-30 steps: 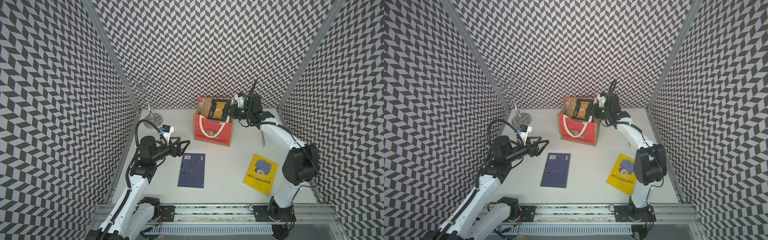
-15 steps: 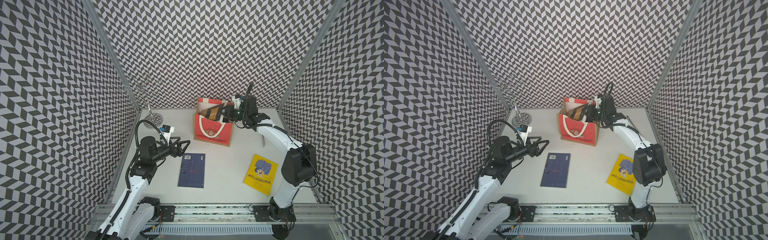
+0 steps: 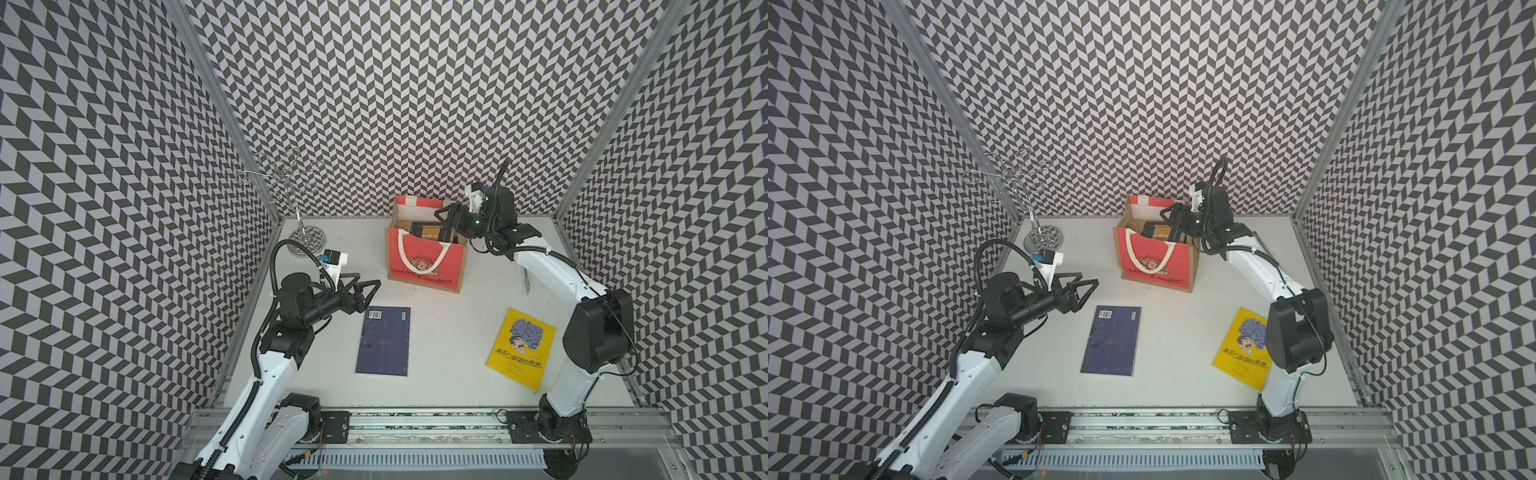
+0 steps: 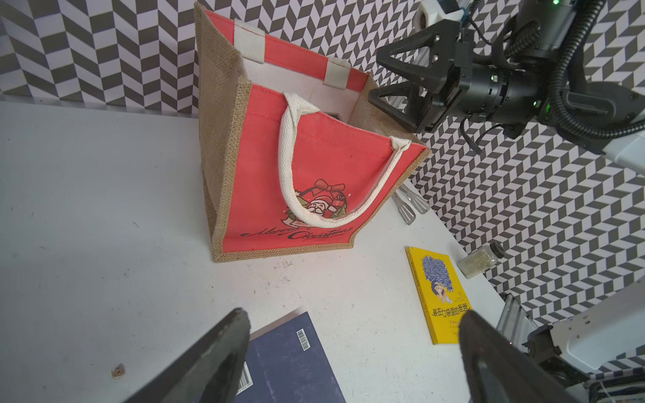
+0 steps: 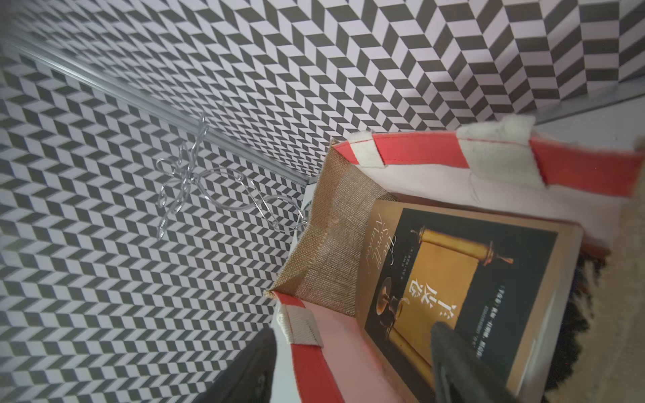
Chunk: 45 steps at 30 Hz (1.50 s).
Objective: Put the books into the canvas bag
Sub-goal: Place the book in the canvas bag, then adjust the book at the center of the board.
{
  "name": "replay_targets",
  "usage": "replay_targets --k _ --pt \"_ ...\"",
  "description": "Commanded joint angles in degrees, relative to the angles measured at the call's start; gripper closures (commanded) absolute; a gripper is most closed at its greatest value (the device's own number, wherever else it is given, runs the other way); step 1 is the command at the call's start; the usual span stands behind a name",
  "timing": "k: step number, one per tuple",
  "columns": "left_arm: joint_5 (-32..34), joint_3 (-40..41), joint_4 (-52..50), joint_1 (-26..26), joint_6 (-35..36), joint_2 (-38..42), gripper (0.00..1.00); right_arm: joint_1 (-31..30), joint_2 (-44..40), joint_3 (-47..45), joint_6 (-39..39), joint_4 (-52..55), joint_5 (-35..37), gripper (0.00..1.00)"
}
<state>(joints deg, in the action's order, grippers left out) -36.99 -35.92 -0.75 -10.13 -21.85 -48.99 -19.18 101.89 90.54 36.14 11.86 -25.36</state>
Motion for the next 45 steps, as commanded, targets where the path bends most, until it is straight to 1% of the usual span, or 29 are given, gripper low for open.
replay_targets --k 1,2,4,7,11,15,19,23,27,30,33,40,45 --pt "1.81 2.81 2.65 -0.33 -4.29 -1.97 0.03 -1.39 -5.97 -1.80 -7.18 -4.84 0.22 0.16" --pt "2.01 3.63 3.35 -0.32 -5.29 -2.60 0.00 -1.76 -7.35 -2.94 -8.44 -4.83 0.29 0.12" --pt "2.52 5.75 5.02 -0.33 -7.41 -3.91 0.00 -2.90 -10.93 -6.04 -11.55 -4.71 0.14 0.06" --pt "3.38 8.72 7.40 -0.33 -9.79 -4.96 0.00 -5.26 -16.93 -12.01 -15.16 -4.51 -0.20 0.00" --pt "5.41 11.56 8.29 -0.30 -11.59 -6.01 0.00 -9.48 -24.43 -21.44 -17.37 -5.17 0.74 0.00" --pt "5.62 14.54 11.01 -0.31 -13.60 -7.36 0.00 -12.31 -27.36 -29.95 -16.77 -6.22 -1.49 0.00" --pt "5.75 16.69 11.43 -0.33 -14.63 -8.66 0.01 -14.34 -26.39 -36.81 -16.29 -7.81 -2.37 0.01" --pt "7.34 19.39 11.03 -0.33 -16.04 -7.65 0.00 -16.50 -23.21 -41.70 -15.84 -11.04 -3.71 0.01" --pt "8.69 23.23 12.37 -0.42 -19.23 -5.47 0.00 -18.72 -17.04 -40.82 -17.23 -7.91 -4.28 0.01" --pt "8.74 24.82 13.65 -0.72 -20.47 -5.82 0.00 -20.77 -13.30 -40.66 -17.63 -6.70 -2.58 0.01" --pt "9.19 25.33 13.81 -1.13 -20.73 -6.98 0.00 -21.65 -10.49 -41.32 -16.86 -7.17 -2.69 0.01" --pt "11.20 27.25 14.90 -3.67 -22.49 -7.11 0.00 -23.16 -7.67 -42.40 -15.44 -9.13 -2.15 0.01" --pt "11.07 26.94 18.72 -5.54 -22.84 -12.01 0.00 -23.36 -8.82 -44.17 -14.79 -10.17 -1.07 0.01"
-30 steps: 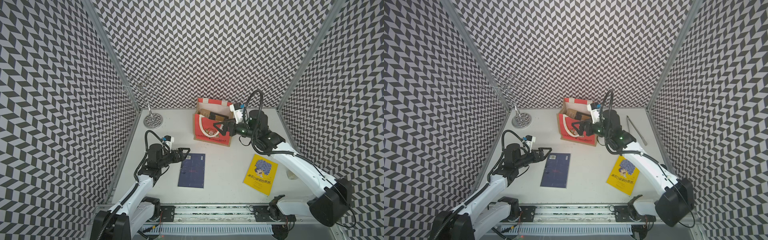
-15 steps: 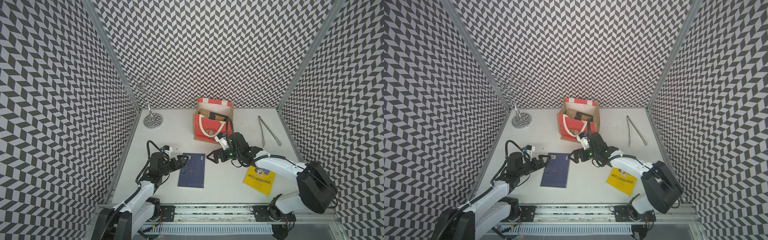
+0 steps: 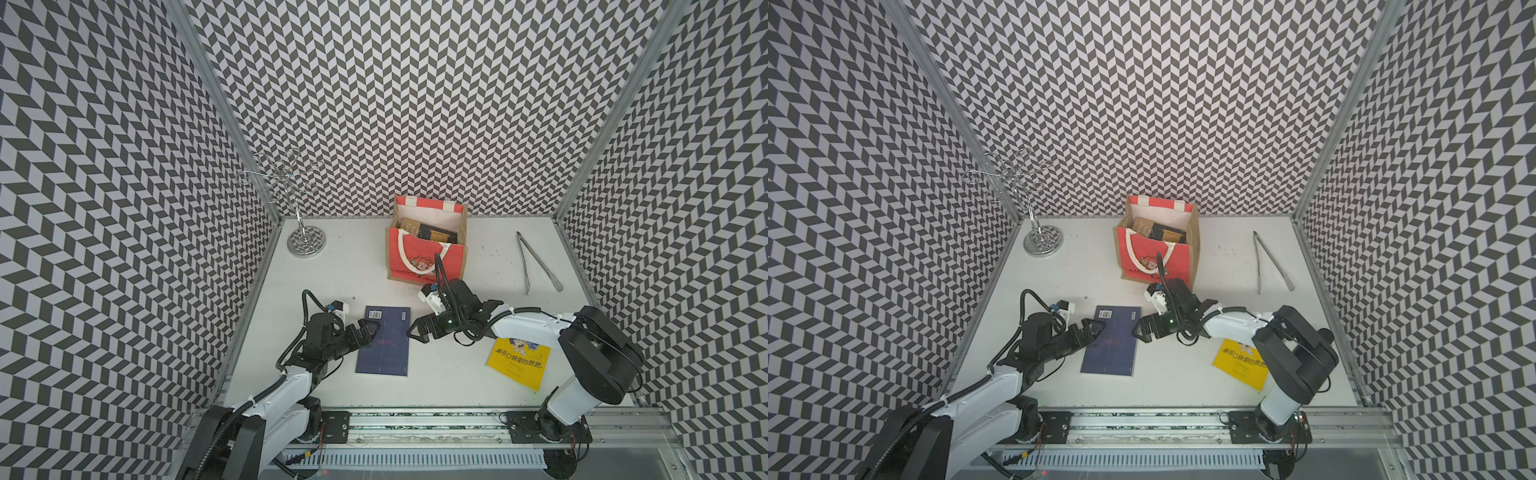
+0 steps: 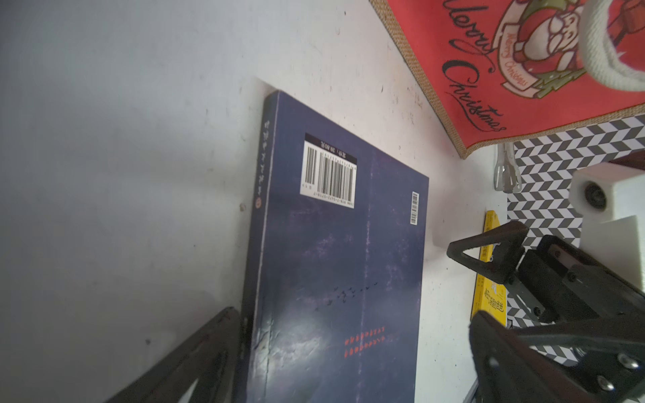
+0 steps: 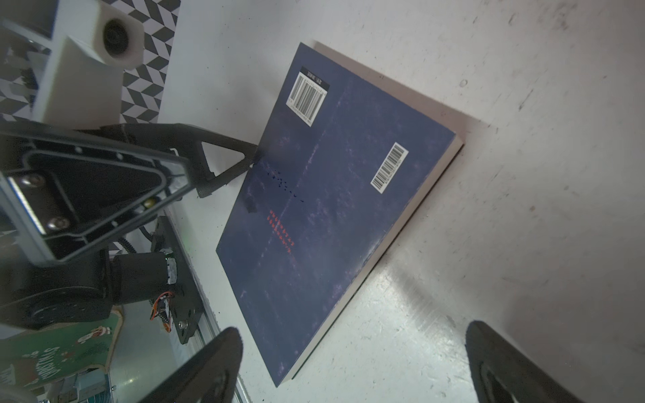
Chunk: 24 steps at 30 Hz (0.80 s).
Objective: Put the books into the canvas bag
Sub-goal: Adjust the book at the center of the board.
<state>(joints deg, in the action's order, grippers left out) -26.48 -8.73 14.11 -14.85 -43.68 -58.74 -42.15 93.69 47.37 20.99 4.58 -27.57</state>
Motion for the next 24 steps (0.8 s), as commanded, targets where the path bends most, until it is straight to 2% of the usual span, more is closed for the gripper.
replay_targets --k 1,6,10,12,15,19,24 --pt "0.55 -0.68 4.29 -1.21 -0.97 -3.33 0.00 -0.39 -0.84 -1.04 0.24 -2.43 1.24 0.01" --pt "-0.51 -3.07 9.04 -4.19 -0.32 -9.96 0.00 -0.35 -2.47 -2.67 0.37 -2.09 3.02 0.01" --pt "-1.43 -7.77 10.35 -7.30 2.33 -17.08 0.01 0.28 -6.50 -6.02 1.77 -3.39 7.83 0.01" --pt "-3.81 -10.38 11.70 -8.82 4.20 -21.10 0.00 1.65 -8.30 -7.68 2.32 -3.71 10.16 0.01" --pt "-6.99 -13.90 12.82 -10.66 5.56 -25.65 0.00 5.32 -9.05 -9.23 1.05 -4.38 9.47 0.01" --pt "-5.25 -11.27 16.43 -10.42 4.10 -22.09 0.00 8.89 -9.08 -9.91 -2.45 -5.25 8.41 0.01" --pt "3.49 -9.42 5.00 -8.90 6.09 -10.28 0.01 9.23 -8.88 -9.37 -6.89 -8.79 7.54 0.01"
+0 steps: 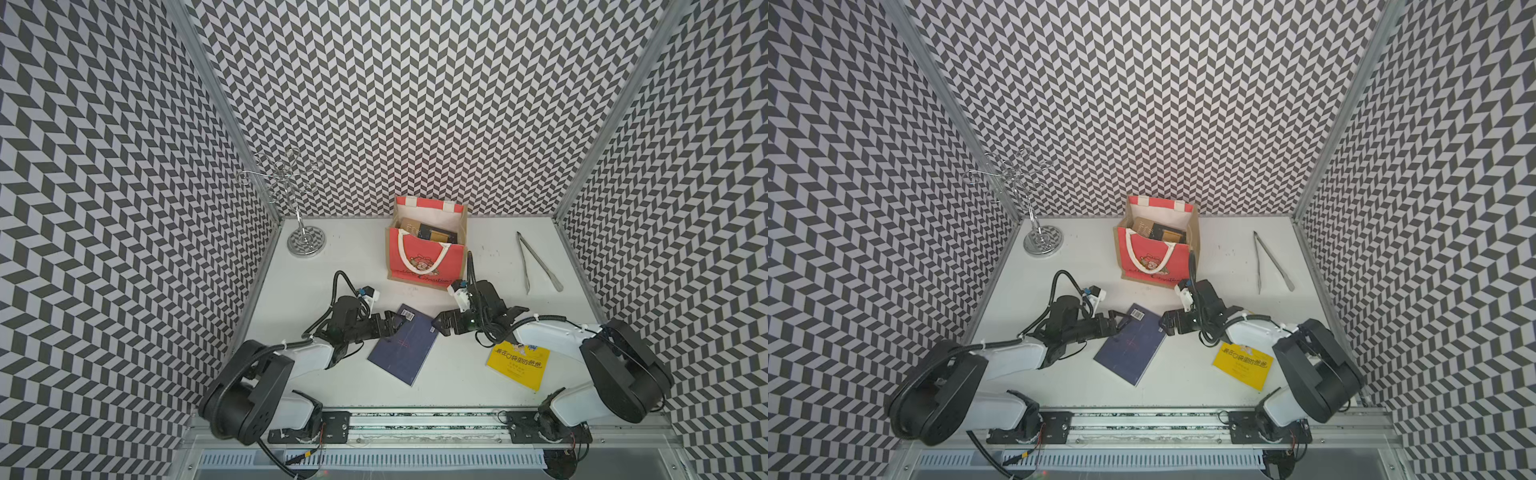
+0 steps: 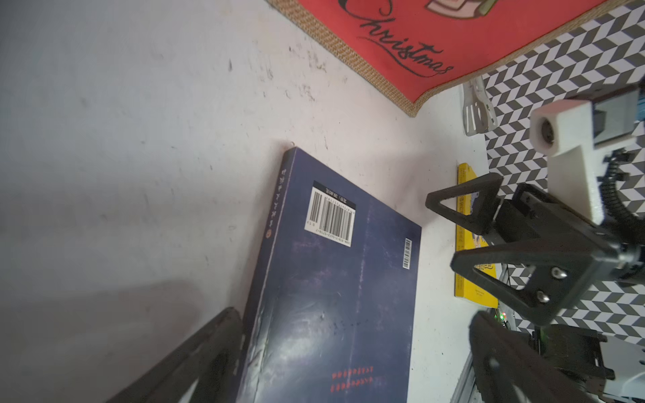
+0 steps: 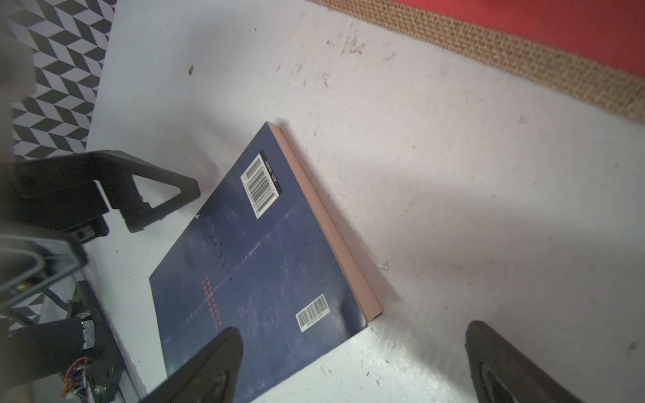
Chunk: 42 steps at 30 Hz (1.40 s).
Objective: Put the books into the canvas bag
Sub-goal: Adjust the book at the center of the board.
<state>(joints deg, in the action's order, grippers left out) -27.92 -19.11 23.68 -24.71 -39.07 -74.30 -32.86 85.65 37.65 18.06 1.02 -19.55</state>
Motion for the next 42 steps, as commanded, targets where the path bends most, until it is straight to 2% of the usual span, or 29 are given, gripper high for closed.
replay_targets --k 1,4,9,13,16,18,20,25,35,38,40,42 --pt "6.29 1.79 -6.98 1.49 0.85 8.04 0.00 -0.10 0.15 1.15 -4.49 -5.50 -1.35 0.01" --pt "8.97 4.38 -14.12 1.77 -2.45 15.17 0.00 -0.10 3.61 3.60 -4.76 -6.53 -3.34 0.01" --pt "7.95 10.36 -20.89 1.68 -8.30 24.75 0.00 -0.35 8.84 7.26 -5.45 -6.93 -5.64 0.01" --pt "8.23 12.90 -28.42 1.10 -12.02 35.85 0.01 -1.55 12.01 10.03 -6.78 -4.82 -6.34 0.00" --pt "9.84 15.07 -31.88 -1.99 -16.92 43.81 0.00 -2.96 13.08 10.10 -7.25 -3.75 -6.74 0.01" --pt "10.12 16.05 -34.06 -3.43 -19.12 46.43 0.00 -3.94 12.91 9.16 -7.58 -3.51 -7.02 0.02" --pt "10.80 16.39 -35.29 -5.46 -20.35 46.50 0.00 -4.64 12.09 7.91 -7.22 -3.37 -6.97 0.02" --pt "11.31 15.85 -34.14 -8.33 -19.52 40.72 0.00 -5.45 8.06 2.77 -6.08 -3.71 -8.67 0.05" --pt "10.98 14.88 -15.18 -8.80 -18.20 25.89 0.00 -6.52 -0.93 -6.38 -3.89 -3.69 -13.45 0.13" --pt "9.92 12.38 -10.62 -8.66 -15.87 20.74 0.00 -6.51 -1.92 -7.23 -3.21 -3.04 -12.69 0.14" --pt "13.88 7.10 -19.05 -9.05 -12.85 20.42 0.01 -6.36 -1.83 -7.10 -2.25 -2.89 -8.59 0.10" --pt "20.43 3.19 -30.39 -9.22 -11.48 24.03 0.00 -5.50 -0.27 -5.84 -2.45 -3.49 -7.51 0.08"
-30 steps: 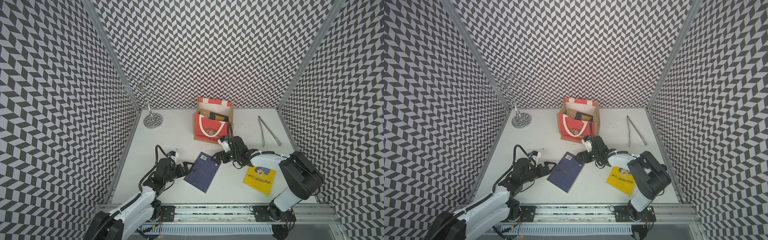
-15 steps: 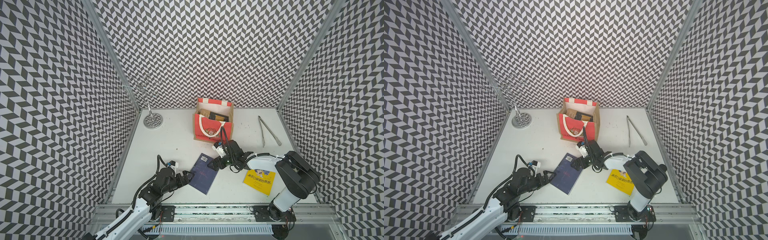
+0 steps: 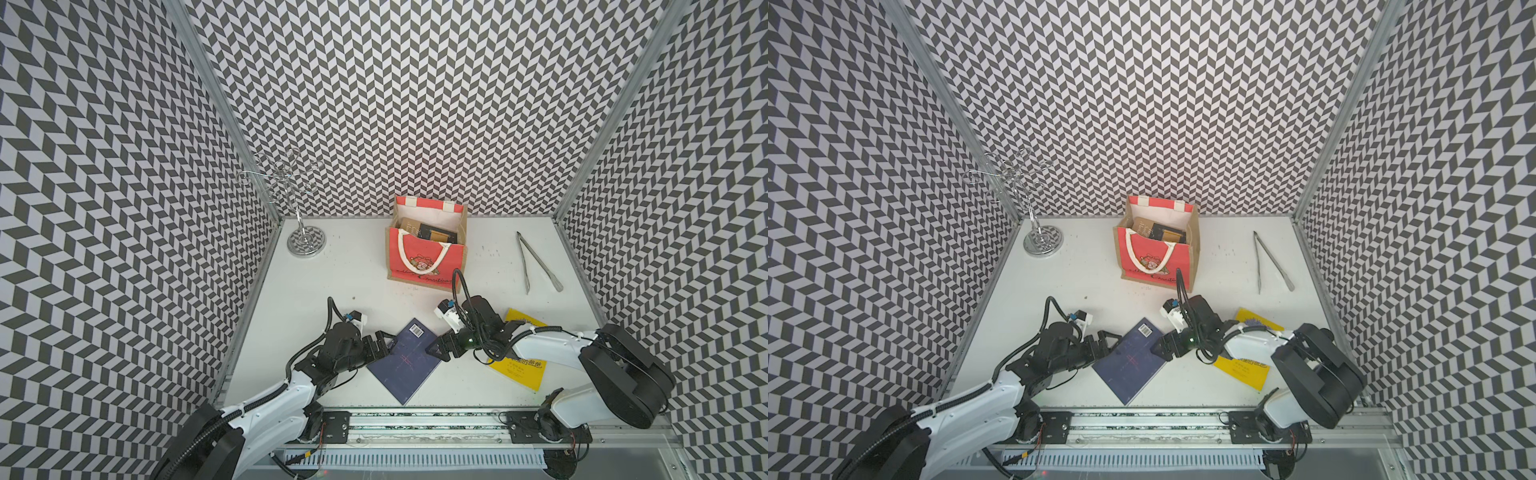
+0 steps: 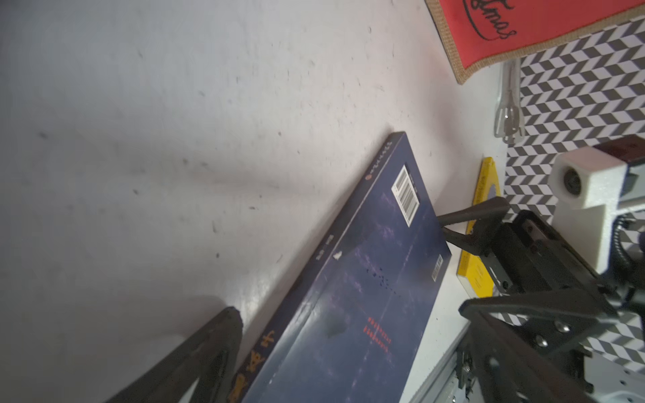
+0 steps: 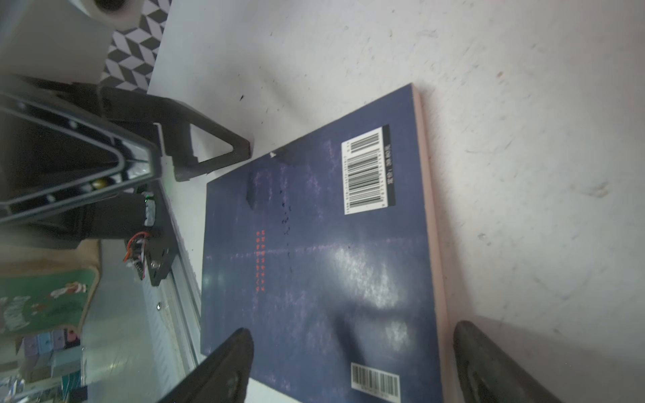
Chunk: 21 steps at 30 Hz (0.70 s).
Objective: Put the books into the canvas bag
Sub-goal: Adjust the book at the center of the board.
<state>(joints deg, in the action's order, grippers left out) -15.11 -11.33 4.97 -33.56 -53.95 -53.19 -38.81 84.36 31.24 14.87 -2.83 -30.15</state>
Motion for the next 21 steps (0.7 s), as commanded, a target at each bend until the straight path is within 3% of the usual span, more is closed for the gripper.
replay_targets --k 1,8,16,21 --pt "9.71 -4.83 -14.94 -0.25 2.89 5.25 0.00 0.77 1.56 1.00 0.74 -0.02 2.94 0.07" --pt "12.72 1.09 -27.58 -0.01 -9.50 18.98 0.00 1.27 6.45 6.51 -1.32 -0.07 4.24 0.06" --pt "10.31 -3.48 -39.28 -1.17 -15.08 15.35 0.00 1.27 8.71 8.19 -1.74 -0.59 6.49 0.05" --pt "3.81 -5.68 -39.97 -3.30 -17.74 13.42 0.00 1.63 9.93 9.20 -1.97 -0.69 6.89 0.05"
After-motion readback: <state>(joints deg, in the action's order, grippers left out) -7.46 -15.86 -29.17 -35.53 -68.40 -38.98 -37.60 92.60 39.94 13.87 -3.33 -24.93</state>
